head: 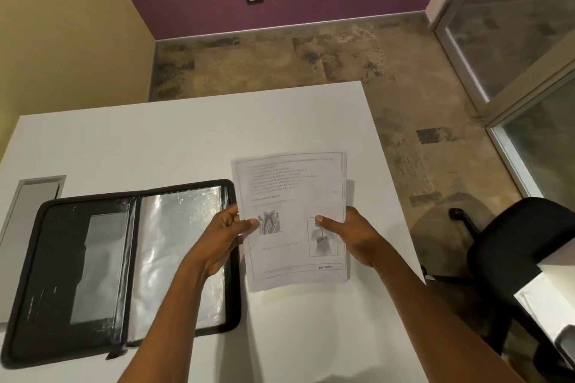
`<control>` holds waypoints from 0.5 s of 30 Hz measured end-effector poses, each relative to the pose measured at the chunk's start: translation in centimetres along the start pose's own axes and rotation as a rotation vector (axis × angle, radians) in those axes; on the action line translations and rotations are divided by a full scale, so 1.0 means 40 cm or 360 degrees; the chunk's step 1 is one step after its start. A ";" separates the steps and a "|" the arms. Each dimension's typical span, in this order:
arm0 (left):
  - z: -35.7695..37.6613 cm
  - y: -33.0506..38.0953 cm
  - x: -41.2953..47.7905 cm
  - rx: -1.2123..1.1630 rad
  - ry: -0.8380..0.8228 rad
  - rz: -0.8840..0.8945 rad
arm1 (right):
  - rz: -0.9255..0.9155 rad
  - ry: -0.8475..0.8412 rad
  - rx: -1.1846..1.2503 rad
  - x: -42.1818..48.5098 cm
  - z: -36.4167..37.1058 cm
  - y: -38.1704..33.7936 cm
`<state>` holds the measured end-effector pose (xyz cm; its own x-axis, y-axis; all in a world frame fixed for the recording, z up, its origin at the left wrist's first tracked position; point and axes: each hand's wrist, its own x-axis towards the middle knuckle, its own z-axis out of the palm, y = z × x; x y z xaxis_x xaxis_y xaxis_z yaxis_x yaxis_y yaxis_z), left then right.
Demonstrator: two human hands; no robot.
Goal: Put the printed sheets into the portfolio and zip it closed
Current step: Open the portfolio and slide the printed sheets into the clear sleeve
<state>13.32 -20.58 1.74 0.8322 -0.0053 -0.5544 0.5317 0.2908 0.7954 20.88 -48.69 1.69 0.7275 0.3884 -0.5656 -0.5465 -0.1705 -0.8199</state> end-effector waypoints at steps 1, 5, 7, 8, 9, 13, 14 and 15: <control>0.012 0.005 -0.008 -0.0037 -0.0022 0.0028 | -0.0029 0.0008 -0.0022 -0.010 0.014 -0.002; 0.052 -0.011 -0.035 0.0027 0.0135 0.0193 | -0.0149 0.0209 -0.0095 -0.041 0.080 0.020; 0.067 -0.028 -0.054 0.0043 0.0346 0.0249 | -0.0178 0.0341 -0.0010 -0.050 0.111 0.047; 0.072 -0.039 -0.062 0.0047 0.0432 0.0291 | -0.0188 0.0378 0.0027 -0.058 0.125 0.058; 0.075 -0.052 -0.070 0.0056 0.0489 0.0330 | -0.0185 0.0415 0.0072 -0.070 0.139 0.066; 0.073 -0.102 -0.098 0.0078 0.0539 0.0370 | -0.0159 0.0519 0.0171 -0.100 0.165 0.108; 0.071 -0.115 -0.103 0.0083 0.0543 0.0358 | -0.0149 0.0533 0.0180 -0.105 0.167 0.120; 0.069 -0.126 -0.109 0.0083 0.0546 0.0340 | -0.0134 0.0551 0.0199 -0.111 0.170 0.127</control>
<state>7.45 -24.67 0.83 0.8289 0.3720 -0.4177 0.3671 0.2016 0.9080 12.06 -45.13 0.63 0.8574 0.0633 -0.5107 -0.5098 -0.0307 -0.8597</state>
